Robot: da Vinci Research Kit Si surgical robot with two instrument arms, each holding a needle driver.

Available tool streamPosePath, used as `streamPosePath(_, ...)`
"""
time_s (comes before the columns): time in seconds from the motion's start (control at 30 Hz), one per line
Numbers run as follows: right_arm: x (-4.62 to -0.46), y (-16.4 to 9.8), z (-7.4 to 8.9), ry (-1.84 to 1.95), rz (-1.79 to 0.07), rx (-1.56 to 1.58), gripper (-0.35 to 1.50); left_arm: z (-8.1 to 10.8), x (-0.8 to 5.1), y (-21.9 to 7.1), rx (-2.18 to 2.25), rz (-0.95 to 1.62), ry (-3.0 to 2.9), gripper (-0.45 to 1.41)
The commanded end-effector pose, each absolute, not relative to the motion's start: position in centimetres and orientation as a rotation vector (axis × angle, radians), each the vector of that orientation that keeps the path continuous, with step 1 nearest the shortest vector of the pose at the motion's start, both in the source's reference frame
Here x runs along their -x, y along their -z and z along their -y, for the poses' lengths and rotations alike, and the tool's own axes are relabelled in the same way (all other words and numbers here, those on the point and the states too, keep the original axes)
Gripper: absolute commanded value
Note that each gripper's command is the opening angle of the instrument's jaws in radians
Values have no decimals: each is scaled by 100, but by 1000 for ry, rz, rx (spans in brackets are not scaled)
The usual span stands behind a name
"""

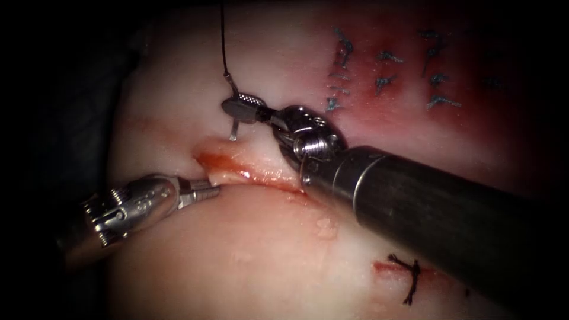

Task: Wound Closure
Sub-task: Use the right tool to throw the needle through the top of the incision.

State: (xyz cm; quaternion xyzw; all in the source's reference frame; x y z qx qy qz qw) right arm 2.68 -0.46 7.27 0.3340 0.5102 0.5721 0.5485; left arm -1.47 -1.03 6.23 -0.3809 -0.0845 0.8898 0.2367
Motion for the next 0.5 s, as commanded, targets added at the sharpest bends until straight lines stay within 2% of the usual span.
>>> streamPosePath(0.03, -275, -728, 45, -1347, -1208, -797, -35, 98, 152, -629, 1046, 229, -2439, -35)
streamPosePath(0.5, -276, -724, 52, -1380, -1179, -881, -35, 98, 151, -628, 1048, 232, -2440, -35)
